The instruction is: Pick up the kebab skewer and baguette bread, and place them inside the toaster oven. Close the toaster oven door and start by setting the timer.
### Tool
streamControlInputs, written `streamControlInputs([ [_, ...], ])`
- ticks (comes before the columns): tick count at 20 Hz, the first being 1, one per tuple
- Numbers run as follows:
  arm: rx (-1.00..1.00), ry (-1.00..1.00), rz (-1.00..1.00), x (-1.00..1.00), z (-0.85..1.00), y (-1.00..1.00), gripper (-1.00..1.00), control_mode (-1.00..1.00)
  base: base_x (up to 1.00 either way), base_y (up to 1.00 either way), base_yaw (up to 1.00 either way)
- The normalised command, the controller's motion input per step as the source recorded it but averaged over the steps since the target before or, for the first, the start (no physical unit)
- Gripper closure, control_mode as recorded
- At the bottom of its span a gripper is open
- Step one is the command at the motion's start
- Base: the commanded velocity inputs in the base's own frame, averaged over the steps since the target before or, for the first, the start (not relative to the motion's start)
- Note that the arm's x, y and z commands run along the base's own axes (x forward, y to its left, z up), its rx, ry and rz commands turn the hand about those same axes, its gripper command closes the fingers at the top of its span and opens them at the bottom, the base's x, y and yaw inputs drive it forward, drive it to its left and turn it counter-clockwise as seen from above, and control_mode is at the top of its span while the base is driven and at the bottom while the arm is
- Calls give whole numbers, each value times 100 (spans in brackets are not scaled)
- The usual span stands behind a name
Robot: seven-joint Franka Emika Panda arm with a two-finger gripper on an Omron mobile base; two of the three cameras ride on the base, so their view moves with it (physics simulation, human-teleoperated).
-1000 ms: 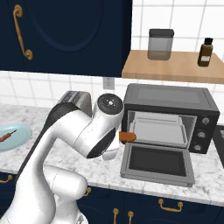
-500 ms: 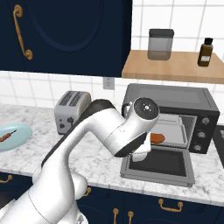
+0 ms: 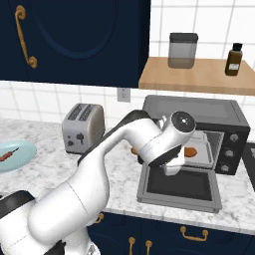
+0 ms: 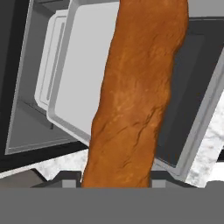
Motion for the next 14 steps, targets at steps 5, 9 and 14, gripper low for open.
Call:
streamControlInputs([
  [5, 3, 0, 0, 55, -4, -47, 100, -100, 0, 0, 0],
  [9, 2, 0, 0, 63, 0, -22, 100, -100, 0, 0, 0],
  [14, 0, 0, 0, 52, -1, -7, 100, -100, 0, 0, 0],
])
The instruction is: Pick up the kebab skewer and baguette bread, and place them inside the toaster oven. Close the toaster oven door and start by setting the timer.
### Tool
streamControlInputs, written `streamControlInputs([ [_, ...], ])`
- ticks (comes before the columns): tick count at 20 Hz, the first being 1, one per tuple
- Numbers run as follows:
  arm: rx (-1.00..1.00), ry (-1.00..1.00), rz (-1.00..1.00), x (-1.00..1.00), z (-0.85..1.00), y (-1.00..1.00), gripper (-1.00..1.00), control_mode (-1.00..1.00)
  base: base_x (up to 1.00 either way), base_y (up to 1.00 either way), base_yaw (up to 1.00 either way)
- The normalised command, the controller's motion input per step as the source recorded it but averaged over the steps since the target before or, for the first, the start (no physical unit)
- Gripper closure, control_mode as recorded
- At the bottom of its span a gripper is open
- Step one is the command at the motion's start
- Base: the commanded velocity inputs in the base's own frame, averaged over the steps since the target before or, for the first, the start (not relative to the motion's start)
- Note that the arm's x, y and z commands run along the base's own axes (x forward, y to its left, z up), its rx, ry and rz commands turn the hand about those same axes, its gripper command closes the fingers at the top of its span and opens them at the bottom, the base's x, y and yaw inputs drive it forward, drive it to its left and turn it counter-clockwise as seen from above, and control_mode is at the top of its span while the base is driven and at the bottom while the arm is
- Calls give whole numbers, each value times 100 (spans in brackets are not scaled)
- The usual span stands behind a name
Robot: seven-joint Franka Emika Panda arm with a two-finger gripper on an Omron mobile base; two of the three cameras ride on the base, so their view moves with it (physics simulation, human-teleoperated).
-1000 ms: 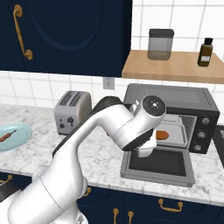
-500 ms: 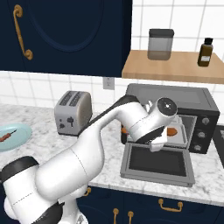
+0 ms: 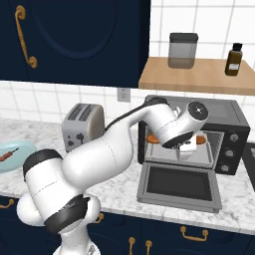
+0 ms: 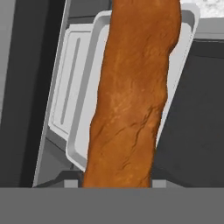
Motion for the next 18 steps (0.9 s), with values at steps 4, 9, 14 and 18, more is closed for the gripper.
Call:
streamControlInputs([
  [4, 0, 0, 0, 12, -41, -5, 100, -100, 0, 0, 0],
  [9, 0, 0, 0, 9, -41, -1, 100, -100, 0, 0, 0],
  [14, 0, 0, 0, 31, 0, 0, 100, -100, 0, 0, 0],
  [18, 0, 0, 0, 23, -14, 0, 100, -100, 0, 0, 0],
])
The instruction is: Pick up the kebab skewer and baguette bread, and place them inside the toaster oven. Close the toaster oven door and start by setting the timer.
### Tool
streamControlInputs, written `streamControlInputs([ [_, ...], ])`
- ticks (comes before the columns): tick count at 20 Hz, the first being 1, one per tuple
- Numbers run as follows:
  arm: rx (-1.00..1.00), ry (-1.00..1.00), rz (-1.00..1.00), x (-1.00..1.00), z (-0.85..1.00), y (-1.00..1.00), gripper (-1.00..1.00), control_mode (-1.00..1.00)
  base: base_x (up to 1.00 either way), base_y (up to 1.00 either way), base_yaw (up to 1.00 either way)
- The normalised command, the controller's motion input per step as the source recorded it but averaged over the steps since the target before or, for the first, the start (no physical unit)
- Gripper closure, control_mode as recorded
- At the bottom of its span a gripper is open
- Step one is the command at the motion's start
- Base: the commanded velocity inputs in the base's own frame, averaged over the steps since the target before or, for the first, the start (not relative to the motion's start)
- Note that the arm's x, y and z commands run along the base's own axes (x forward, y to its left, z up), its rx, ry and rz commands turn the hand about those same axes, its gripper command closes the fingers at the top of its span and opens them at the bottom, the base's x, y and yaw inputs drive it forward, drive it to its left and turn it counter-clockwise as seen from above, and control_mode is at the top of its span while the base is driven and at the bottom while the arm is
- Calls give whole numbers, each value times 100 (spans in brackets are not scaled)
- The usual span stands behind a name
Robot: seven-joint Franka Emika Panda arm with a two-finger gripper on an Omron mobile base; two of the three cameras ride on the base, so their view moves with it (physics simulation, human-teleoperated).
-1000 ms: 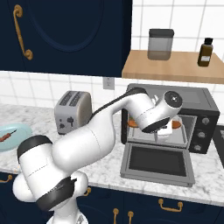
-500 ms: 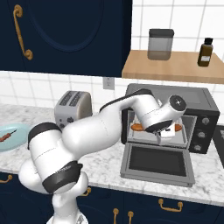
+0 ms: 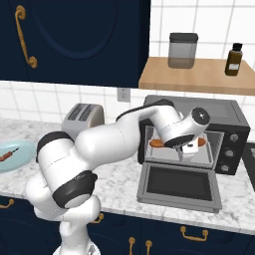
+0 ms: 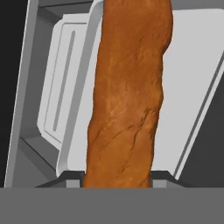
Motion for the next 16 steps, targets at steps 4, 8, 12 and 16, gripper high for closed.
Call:
streamControlInputs([
  [4, 0, -2, 0, 16, -24, 0, 100, -100, 0, 0, 0],
  [8, 0, -2, 0, 5, -20, 5, 100, -100, 0, 0, 0],
  [12, 0, -3, 0, 10, -14, 0, 100, -100, 0, 0, 0],
  [16, 0, -7, 0, 9, -17, 1, -100, -100, 0, 0, 0],
])
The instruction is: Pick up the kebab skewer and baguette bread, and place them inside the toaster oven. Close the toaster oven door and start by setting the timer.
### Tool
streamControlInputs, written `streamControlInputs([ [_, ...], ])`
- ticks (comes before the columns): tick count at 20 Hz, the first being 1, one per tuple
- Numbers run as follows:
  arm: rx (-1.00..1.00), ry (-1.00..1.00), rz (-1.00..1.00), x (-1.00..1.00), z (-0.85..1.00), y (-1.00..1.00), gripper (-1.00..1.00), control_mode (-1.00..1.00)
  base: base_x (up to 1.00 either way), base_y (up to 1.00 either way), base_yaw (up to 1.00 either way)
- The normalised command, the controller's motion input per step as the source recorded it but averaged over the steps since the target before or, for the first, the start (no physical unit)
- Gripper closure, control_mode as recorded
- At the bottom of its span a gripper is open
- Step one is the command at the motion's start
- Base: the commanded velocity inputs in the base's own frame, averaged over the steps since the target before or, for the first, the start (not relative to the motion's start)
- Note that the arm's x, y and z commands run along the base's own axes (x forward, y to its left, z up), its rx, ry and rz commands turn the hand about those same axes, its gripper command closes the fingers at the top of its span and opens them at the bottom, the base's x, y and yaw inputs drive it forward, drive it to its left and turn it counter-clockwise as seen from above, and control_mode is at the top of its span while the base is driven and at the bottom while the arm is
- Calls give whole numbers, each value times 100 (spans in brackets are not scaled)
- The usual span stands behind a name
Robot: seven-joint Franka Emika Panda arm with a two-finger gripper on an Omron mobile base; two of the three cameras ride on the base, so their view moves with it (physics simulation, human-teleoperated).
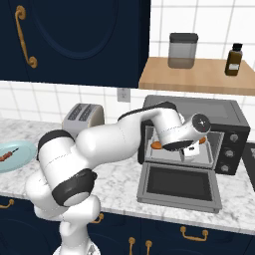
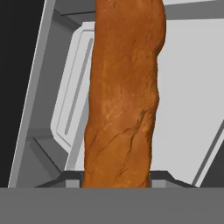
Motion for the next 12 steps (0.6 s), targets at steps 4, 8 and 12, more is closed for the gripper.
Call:
streamControlInputs([
  [4, 0, 0, 0, 1, 0, 0, -100, -100, 0, 0, 0],
  [8, 0, 0, 0, 0, 0, 0, -100, -100, 0, 0, 0],
  [12, 0, 0, 0, -9, 2, -6, -100, -100, 0, 0, 0],
])
